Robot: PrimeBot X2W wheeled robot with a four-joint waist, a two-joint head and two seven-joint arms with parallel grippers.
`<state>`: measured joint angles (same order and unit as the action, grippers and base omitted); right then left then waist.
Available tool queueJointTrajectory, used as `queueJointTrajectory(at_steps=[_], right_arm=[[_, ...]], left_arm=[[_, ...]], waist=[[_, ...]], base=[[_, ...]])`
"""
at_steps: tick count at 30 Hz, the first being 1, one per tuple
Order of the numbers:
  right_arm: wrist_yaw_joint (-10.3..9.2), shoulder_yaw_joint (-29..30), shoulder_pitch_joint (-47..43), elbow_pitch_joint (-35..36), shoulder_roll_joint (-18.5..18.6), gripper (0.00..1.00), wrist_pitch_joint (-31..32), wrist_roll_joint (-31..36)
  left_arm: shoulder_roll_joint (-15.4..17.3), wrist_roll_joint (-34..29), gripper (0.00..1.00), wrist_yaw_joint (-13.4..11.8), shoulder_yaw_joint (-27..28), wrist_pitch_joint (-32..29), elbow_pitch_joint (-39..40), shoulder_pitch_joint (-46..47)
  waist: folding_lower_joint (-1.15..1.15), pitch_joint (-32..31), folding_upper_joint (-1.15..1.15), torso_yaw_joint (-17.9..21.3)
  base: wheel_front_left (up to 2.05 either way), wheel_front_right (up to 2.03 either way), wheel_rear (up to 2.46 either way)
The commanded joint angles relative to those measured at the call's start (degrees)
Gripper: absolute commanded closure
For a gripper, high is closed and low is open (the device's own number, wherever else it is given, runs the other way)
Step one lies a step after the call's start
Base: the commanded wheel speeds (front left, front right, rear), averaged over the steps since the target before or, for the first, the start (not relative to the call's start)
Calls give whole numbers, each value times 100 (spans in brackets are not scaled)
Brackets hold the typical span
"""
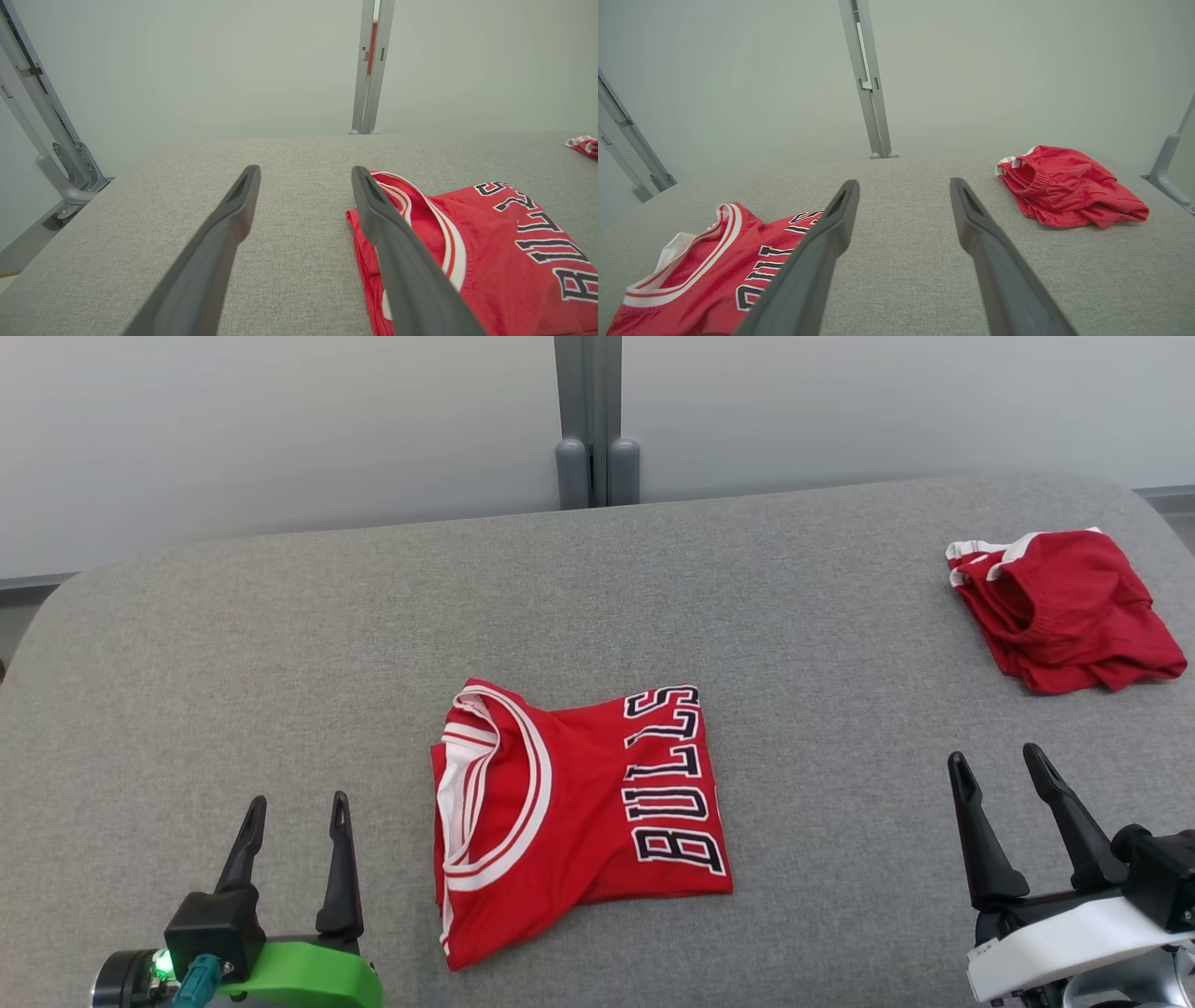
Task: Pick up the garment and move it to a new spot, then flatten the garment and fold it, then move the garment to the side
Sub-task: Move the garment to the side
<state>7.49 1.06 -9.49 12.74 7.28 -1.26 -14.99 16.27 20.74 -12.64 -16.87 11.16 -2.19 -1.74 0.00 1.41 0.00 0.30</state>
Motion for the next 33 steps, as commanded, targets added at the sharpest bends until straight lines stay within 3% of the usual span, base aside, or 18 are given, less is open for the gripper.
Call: queueJointTrajectory(at_steps=[1, 10, 18, 26, 33], right_arm=[[0, 8, -75, 43, -10, 0, 11, 22], [1, 64, 0, 92, -11, 0, 74, 78], [1, -164, 511, -254, 114, 0, 205, 7], [0, -1086, 1508, -1476, 146, 0, 116, -153], [0, -1549, 1996, -2803, 99, 0, 135, -466]], left_arm=[[48, 21, 0, -23, -1, 12, -6, -54], [33, 18, 0, -21, 8, 70, 45, 200], [-136, -62, 0, 1, 4, 222, 338, 830], [-347, -162, 0, 150, 4, 366, 337, 1373], [-458, -276, 0, 289, -22, 400, 174, 1568]], waist=[[0, 8, 0, 2], [0, 188, 0, -129], [0, 1059, 0, -683], [0, 1831, 0, -1094], [0, 1896, 0, -1218]], base=[[0, 0, 0], [0, 0, 0], [0, 0, 0], [0, 0, 0], [0, 0, 0]])
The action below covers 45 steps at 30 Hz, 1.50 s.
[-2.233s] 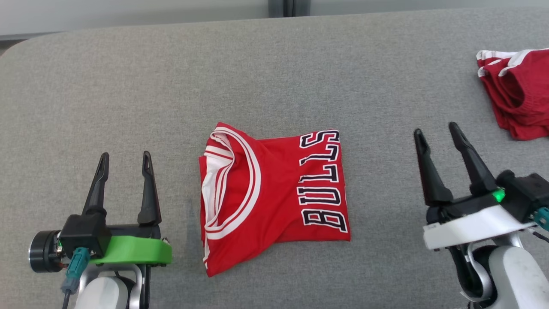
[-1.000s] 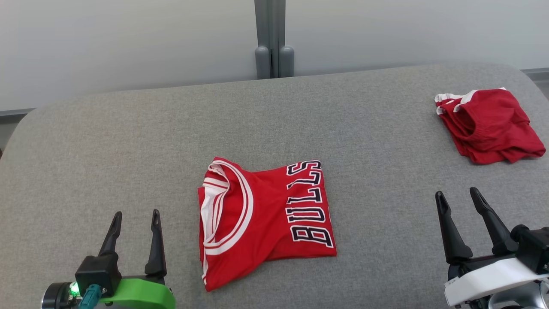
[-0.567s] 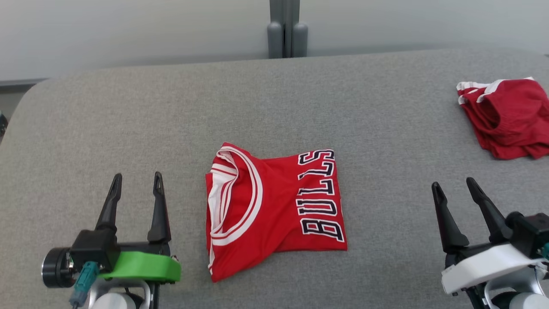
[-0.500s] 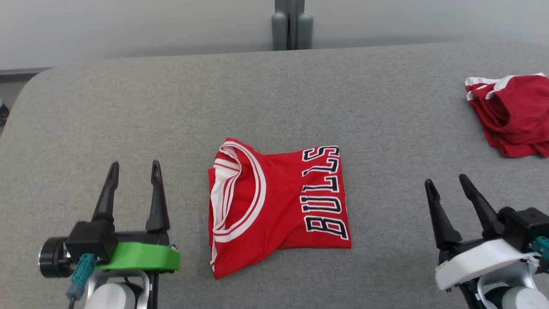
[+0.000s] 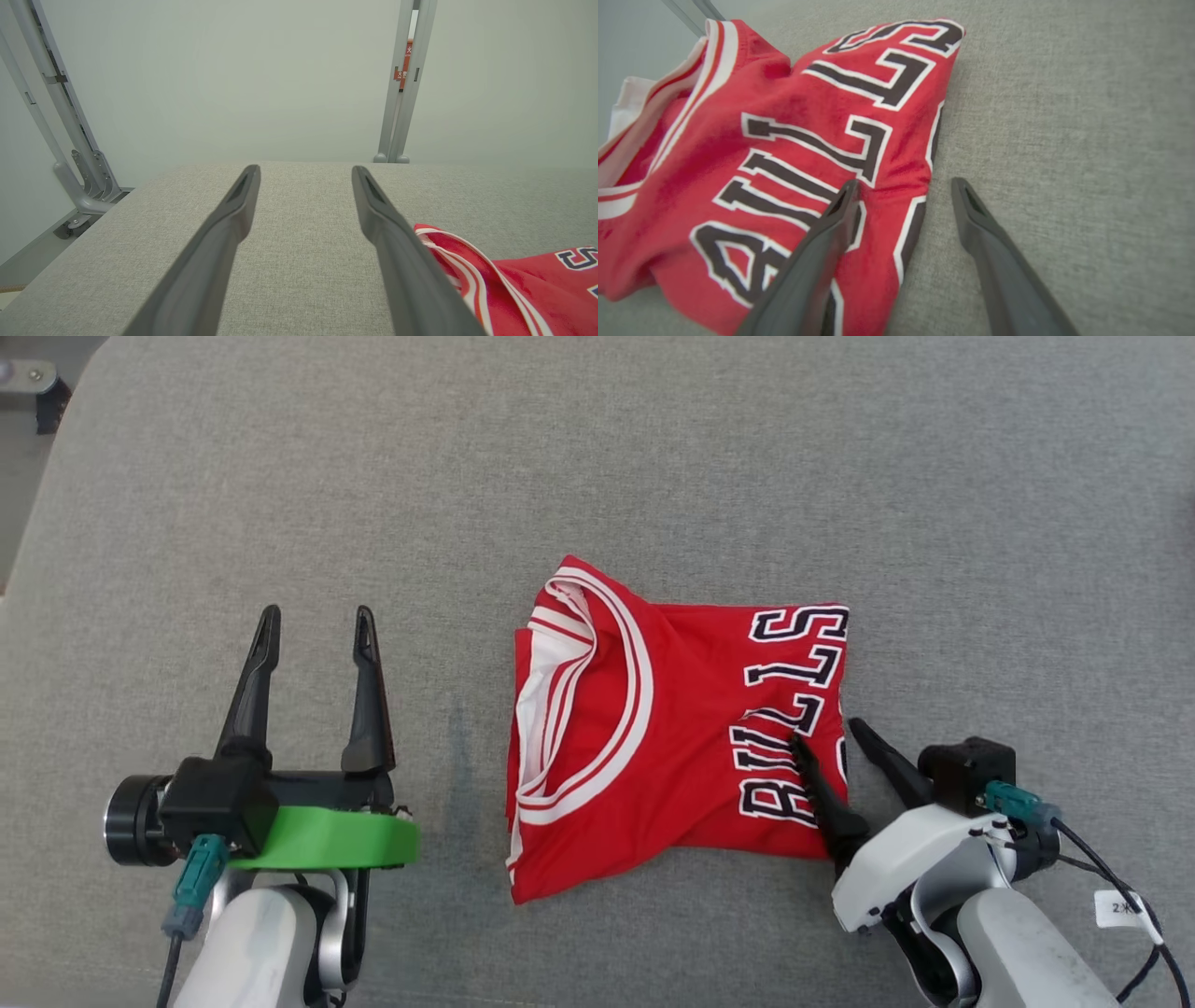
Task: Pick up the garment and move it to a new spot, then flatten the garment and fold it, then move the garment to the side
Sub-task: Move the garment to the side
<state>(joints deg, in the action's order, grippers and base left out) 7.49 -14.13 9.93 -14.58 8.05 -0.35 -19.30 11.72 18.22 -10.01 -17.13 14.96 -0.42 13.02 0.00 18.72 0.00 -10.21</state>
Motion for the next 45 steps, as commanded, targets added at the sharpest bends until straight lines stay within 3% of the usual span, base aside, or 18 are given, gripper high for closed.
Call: queueJointTrajectory(at_steps=[1, 2, 3, 12, 17, 23, 31, 38, 44, 45], right_arm=[[1, -143, 68, -214, 25, 51, 81, -112], [1, -223, 65, -302, 40, 69, 122, -162], [1, -310, 80, -362, 52, 100, 120, -225], [-6, -662, 355, 154, 549, 100, -320, -431], [-4, -546, 530, 364, 908, 100, -416, -495], [-4, -269, 1125, 308, 1435, 100, -375, -638], [-3, 560, 2461, -324, 2403, 100, -269, -771], [-3, 1883, 3018, -987, 3329, 100, -234, -878], [-4, 2557, 3050, -1535, 3514, 100, -137, -883], [-4, 2607, 3056, -1649, 3483, 54, -152, -900]], left_arm=[[-14, -45, 0, 36, 27, 23, 0, 90], [-17, -66, 0, 43, 41, 23, 15, 79], [2, -97, 0, 51, 59, 23, 40, 52], [177, -330, 0, 95, 139, 22, 280, -72], [286, -428, 0, 178, 24, -46, 483, 74], [355, -574, 0, 296, -176, -259, 755, 384], [306, -744, 0, 466, -411, -404, 1015, 1096], [228, -919, 0, 671, -674, -372, 1042, 1702], [158, -1017, 0, 777, -870, -334, 1054, 1982], [157, -1032, 0, 780, -890, -336, 1067, 1999]], waist=[[0, 152, 0, -140], [0, 144, 0, -117], [0, 134, 0, -64], [0, 203, 0, 805], [0, 357, 0, 1510], [0, 757, 0, 1963], [0, 1586, 0, 1858], [0, 2173, 0, 1548], [0, 2358, 0, 1403], [0, 2370, 0, 1399]], base=[[0, 0, 0], [0, 0, 0], [0, 0, 0], [0, 0, 0], [0, 0, 0], [0, 0, 0], [0, 0, 0], [0, 0, 0], [0, 0, 0], [0, 0, 0]])
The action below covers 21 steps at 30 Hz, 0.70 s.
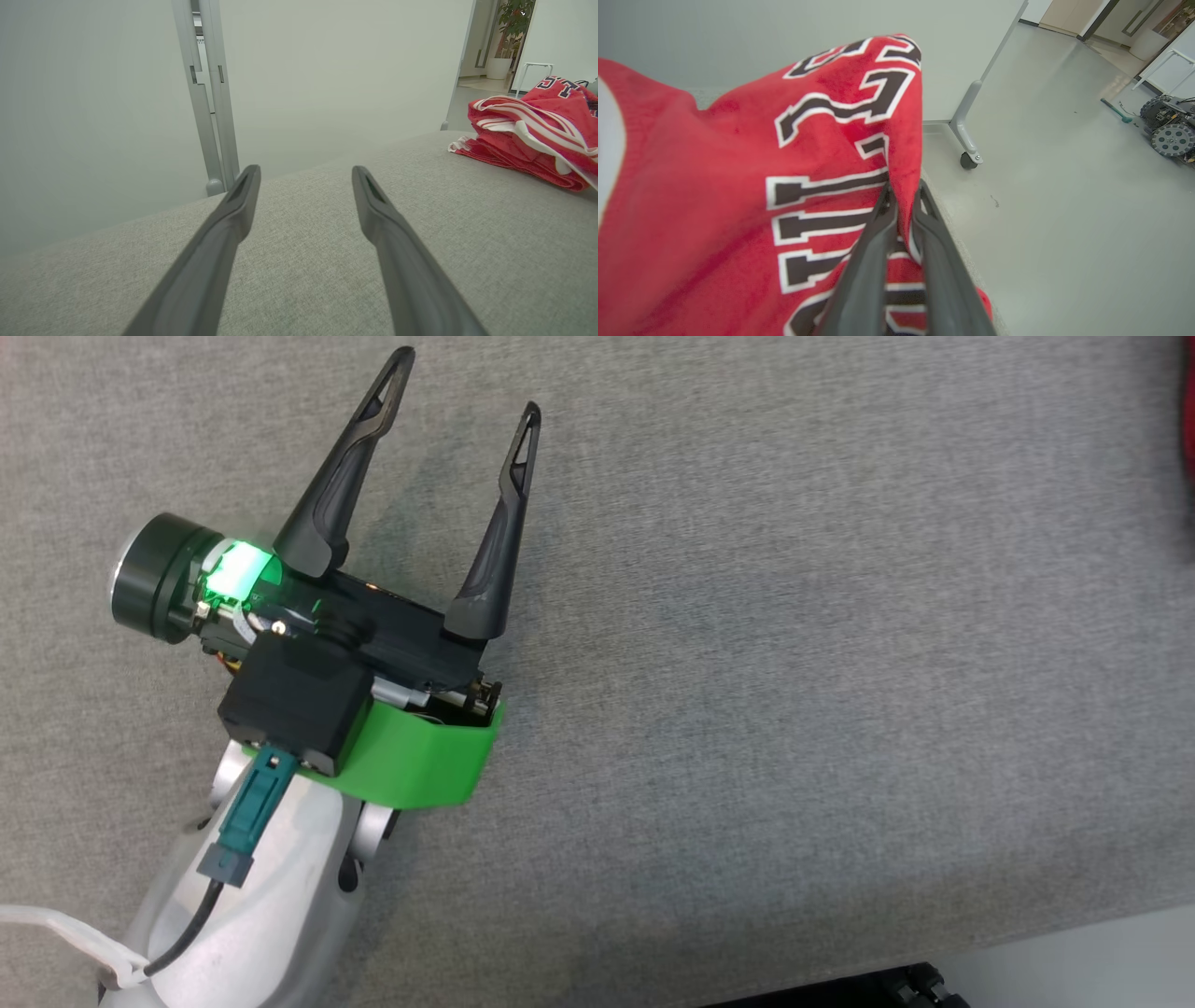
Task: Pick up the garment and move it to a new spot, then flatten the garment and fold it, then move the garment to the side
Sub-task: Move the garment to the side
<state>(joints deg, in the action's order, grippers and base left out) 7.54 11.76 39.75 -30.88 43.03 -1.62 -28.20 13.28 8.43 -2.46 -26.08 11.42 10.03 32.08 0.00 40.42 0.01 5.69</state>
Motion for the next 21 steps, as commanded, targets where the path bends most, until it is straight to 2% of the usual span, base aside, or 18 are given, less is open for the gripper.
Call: queueJointTrajectory(at_steps=[1, 7, 12, 14, 18, 21], right_arm=[[-10, 31, 65, -99, -37, 0, -87, 11], [-10, 239, -173, -421, -287, 0, -825, 198], [-9, 315, -686, -84, -777, 0, -1281, 346], [-9, 377, -1000, 258, -1055, 0, -1333, 464], [-9, 557, -1739, 1368, -1856, 0, -1356, 801], [-9, 391, -2419, 2178, -2464, 0, -1354, 1058]], left_arm=[[0, -67, 0, 23, -17, 11, 30, 103], [40, -6, 0, -22, -40, 29, -51, -24], [127, 69, 0, -125, 30, 31, -209, -314], [156, 108, 0, -187, 84, 22, -265, -473], [201, 241, 0, -340, 179, 5, -394, -878], [218, 374, 0, -462, 268, -9, -449, -1191]], waist=[[0, 206, -1, -193], [0, -4, -1, -127], [0, -479, -1, 29], [0, -706, -1, 105], [0, -1185, -1, 230], [0, -1517, -1, 279]], base=[[0, 0, 0], [0, 0, 0], [0, 0, 0], [0, 0, 0], [0, 0, 0], [0, 0, 0]])
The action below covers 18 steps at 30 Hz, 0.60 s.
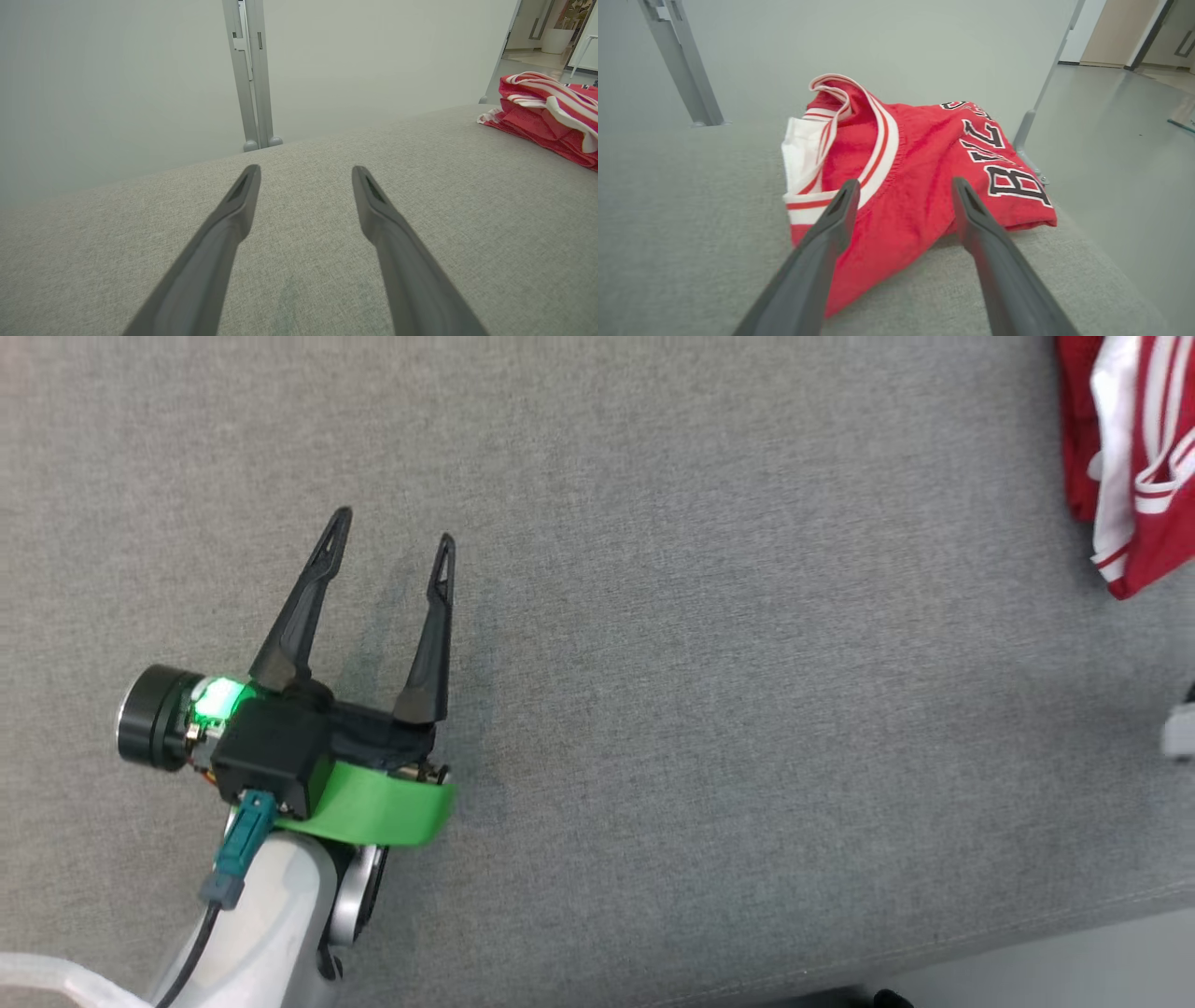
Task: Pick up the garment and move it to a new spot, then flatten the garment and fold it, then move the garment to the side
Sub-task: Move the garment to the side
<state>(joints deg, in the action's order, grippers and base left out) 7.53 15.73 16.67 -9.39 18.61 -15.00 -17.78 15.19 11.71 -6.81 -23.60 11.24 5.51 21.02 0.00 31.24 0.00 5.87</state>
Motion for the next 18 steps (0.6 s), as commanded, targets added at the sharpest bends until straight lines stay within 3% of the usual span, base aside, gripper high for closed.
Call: queueJointTrajectory(at_steps=[1, 5, 9, 18], right_arm=[[-8, -88, -280, 195, -158, 0, -17, 57], [-8, -463, -1001, 917, -731, 0, 22, 318], [-8, -844, -1481, 1405, -1054, 0, 165, 434], [-8, -1209, -2084, 2016, -1324, 0, 576, 603]], left_arm=[[20, 86, 0, -51, 46, 7, -27, -167], [-18, 268, 0, -206, 171, 45, -149, -561], [-44, 424, 0, -350, 290, 82, -225, -886], [-94, 721, 0, -598, 543, 206, -493, -1594]], waist=[[0, -697, 0, 264], [0, -1146, 0, 266], [0, -1490, 0, 201], [0, -2074, 0, -371]], base=[[0, 0, 0], [0, 0, 0], [0, 0, 0], [0, 0, 0]])
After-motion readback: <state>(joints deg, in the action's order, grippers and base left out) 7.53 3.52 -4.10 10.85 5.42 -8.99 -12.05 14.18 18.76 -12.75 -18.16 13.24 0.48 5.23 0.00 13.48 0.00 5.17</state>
